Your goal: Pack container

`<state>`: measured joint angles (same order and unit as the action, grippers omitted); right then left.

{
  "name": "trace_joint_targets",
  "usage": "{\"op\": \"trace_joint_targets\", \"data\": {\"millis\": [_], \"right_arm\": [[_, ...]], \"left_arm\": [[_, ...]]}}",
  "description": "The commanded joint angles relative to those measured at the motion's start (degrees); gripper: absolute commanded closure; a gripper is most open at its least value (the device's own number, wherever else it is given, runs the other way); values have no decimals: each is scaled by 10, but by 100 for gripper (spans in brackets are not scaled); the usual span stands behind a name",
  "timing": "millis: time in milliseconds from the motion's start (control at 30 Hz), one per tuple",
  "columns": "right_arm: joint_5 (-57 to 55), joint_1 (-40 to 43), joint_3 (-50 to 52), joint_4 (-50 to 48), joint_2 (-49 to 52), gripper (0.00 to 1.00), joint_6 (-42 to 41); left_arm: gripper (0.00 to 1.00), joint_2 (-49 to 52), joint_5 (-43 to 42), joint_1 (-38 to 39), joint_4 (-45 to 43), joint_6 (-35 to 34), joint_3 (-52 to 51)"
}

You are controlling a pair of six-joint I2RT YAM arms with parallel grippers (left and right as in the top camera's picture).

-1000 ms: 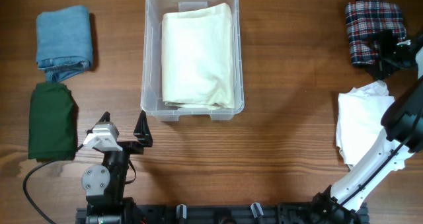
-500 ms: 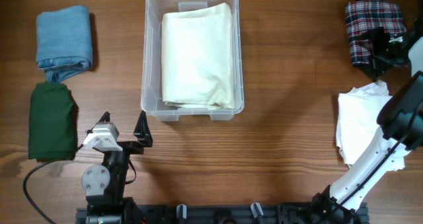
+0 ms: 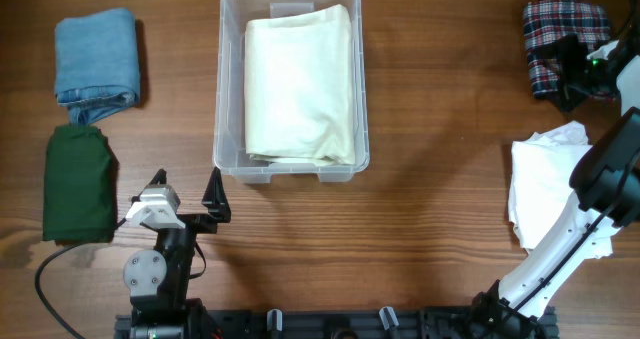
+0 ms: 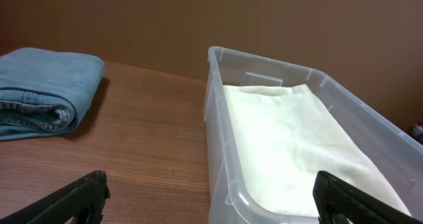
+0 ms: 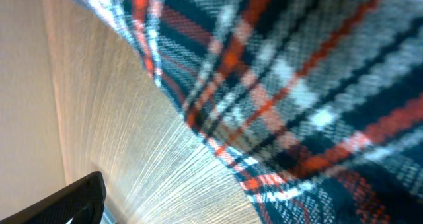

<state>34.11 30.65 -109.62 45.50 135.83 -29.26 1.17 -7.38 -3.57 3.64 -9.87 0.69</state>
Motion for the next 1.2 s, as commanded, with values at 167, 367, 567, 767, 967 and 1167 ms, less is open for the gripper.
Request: {"op": "trace_joint_targets", "data": {"millis": [167,367,567,767,967,1167], "right_arm": [[20,-37,5,-10,8,4,94],[20,-64,5,-7,8,4,107],[41,-65,4,17,-14,4,131],[40,-64,4,33,-91,2,150],[-23,-53,3,31,-157,0,161],[-90,-7,4,27,-176,0,172]], "left_arm": [[0,0,2,-4,1,5,-3],[0,0,2,-4,1,5,-3],[0,0,2,-4,1,5,-3],[0,0,2,-4,1,5,-3],[0,0,2,-4,1,5,-3],[0,0,2,-4,1,5,-3]]}}
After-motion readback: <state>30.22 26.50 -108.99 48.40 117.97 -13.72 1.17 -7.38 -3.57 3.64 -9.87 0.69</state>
